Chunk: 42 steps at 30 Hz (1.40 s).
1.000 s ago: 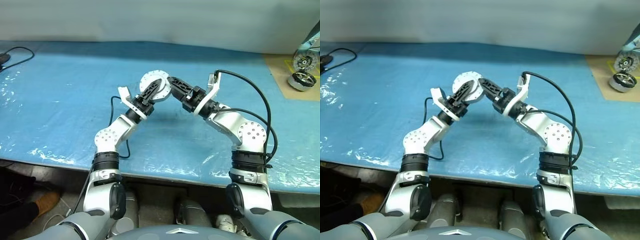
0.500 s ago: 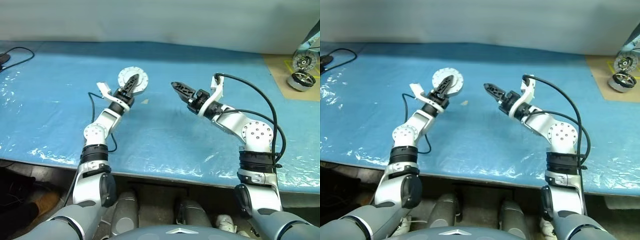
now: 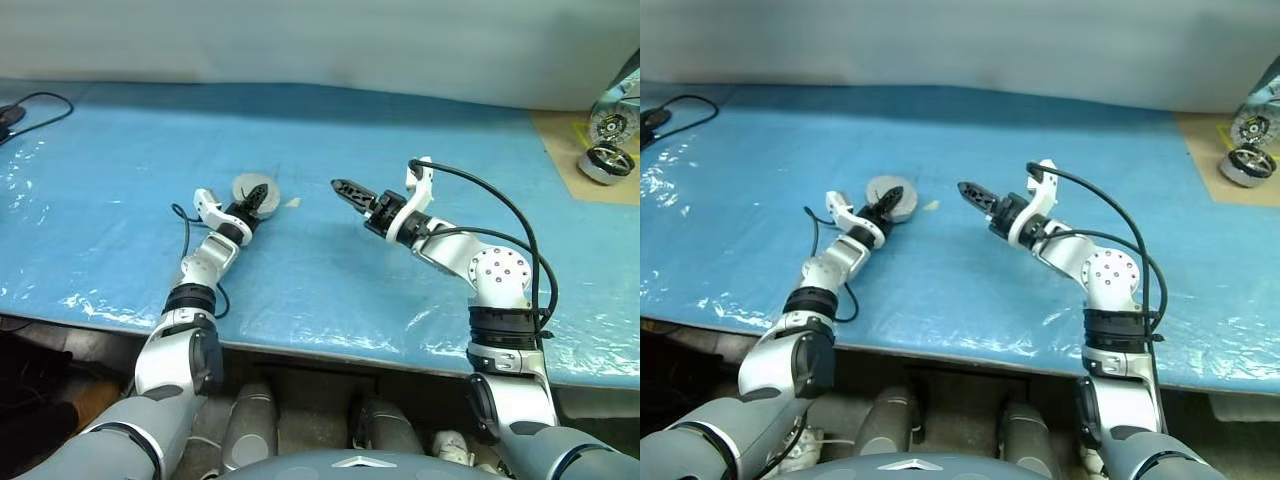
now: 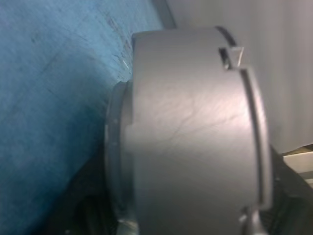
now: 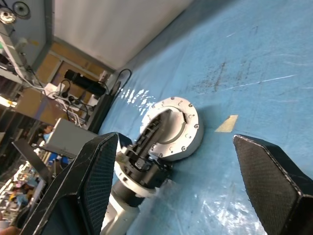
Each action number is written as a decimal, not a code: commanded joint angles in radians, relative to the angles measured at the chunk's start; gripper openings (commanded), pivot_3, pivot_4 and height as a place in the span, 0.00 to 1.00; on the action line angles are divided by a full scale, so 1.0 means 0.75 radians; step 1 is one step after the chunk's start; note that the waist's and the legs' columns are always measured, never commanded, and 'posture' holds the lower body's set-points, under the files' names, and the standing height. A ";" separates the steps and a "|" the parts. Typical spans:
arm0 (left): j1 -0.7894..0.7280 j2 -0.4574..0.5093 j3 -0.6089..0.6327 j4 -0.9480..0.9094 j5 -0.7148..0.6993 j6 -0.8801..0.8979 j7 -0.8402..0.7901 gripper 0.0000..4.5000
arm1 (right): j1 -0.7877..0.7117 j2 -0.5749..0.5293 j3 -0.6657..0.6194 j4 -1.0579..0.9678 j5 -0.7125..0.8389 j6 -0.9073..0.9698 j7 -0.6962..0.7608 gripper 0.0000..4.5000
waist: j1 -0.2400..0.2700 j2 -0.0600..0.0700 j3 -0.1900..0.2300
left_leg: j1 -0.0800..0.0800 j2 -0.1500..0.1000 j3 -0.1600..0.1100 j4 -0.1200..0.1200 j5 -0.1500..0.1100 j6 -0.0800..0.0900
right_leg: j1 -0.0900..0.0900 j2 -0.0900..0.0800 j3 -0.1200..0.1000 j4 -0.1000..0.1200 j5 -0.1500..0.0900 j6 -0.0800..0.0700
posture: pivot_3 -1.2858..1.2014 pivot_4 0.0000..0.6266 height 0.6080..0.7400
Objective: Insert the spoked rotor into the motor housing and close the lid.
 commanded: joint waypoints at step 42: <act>0.888 0.015 -0.519 -1.504 0.547 -0.235 0.173 1.00 | 0.645 -0.148 0.324 -0.420 -1.581 -0.723 -0.155 0.88 | -0.044 0.000 0.001 | 0.012 0.003 0.005 -0.006 -0.001 0.001 | 0.007 0.001 0.005 -0.007 0.000 -0.002 | 0.52 0.24 1.00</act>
